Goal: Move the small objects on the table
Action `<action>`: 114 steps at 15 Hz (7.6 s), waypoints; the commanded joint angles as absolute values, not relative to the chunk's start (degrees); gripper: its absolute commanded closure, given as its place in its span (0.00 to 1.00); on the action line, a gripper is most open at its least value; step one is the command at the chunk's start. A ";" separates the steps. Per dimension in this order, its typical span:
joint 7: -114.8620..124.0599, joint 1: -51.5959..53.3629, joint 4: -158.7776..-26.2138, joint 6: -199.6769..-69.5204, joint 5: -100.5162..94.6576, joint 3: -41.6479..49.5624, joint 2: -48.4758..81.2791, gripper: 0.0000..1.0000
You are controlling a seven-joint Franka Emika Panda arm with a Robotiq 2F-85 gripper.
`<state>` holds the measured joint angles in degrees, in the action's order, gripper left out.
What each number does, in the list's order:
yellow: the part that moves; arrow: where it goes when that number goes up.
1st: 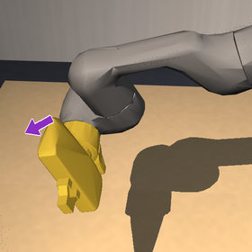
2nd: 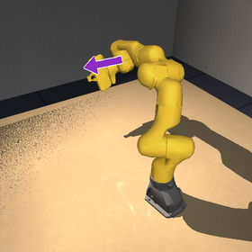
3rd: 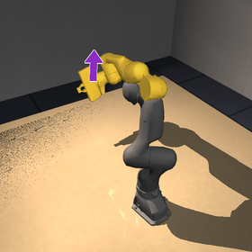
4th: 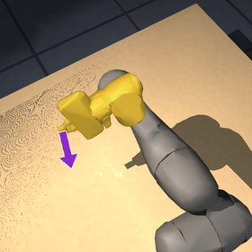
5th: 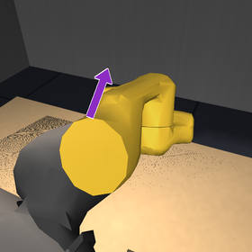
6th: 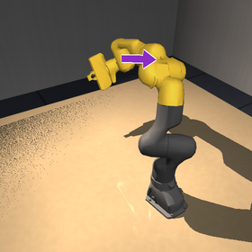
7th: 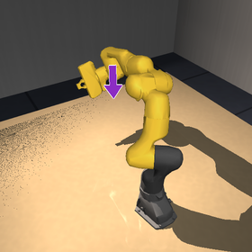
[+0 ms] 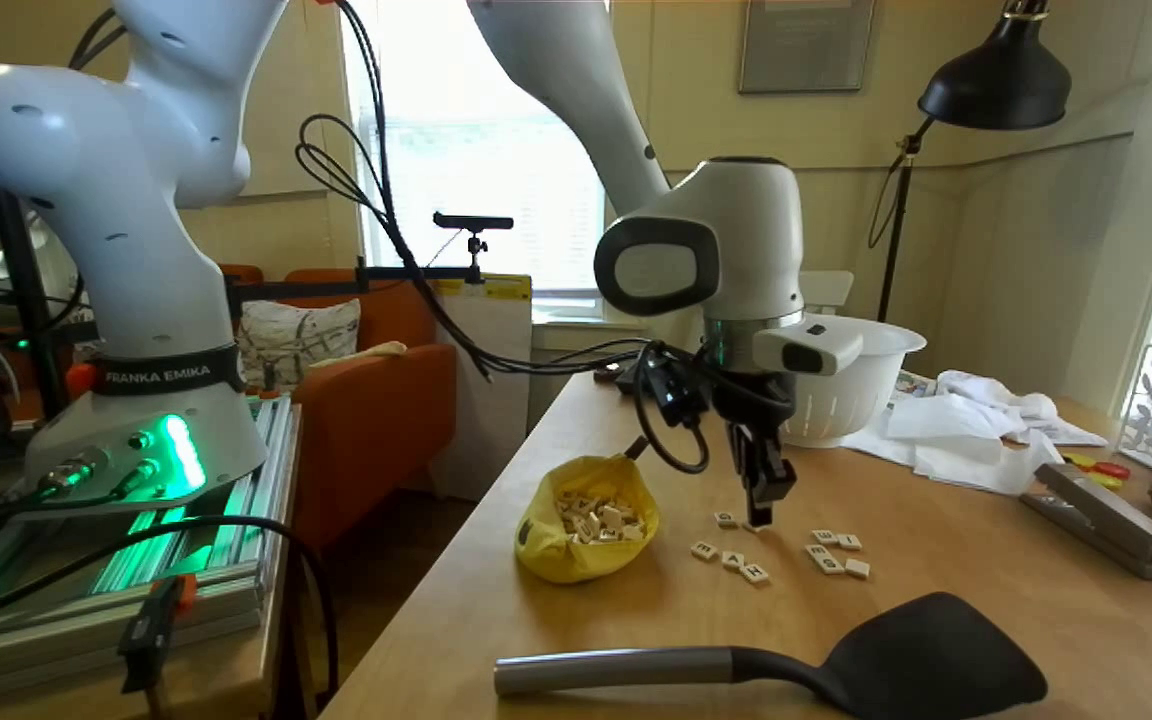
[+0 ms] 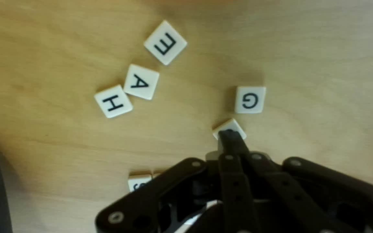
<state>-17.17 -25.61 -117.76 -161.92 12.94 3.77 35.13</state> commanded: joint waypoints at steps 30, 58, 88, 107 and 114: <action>-6.79 -23.82 -113.72 -160.40 18.14 1.60 31.48 1.00; 7.41 -17.49 -99.49 -151.54 9.99 14.44 43.60 1.00; -1.75 -18.66 -101.39 -144.16 10.25 9.68 43.29 1.00; -14.59 -20.62 -113.93 -151.58 11.52 2.41 36.05 1.00; -13.82 -22.92 -112.15 -152.51 14.57 1.40 33.49 1.00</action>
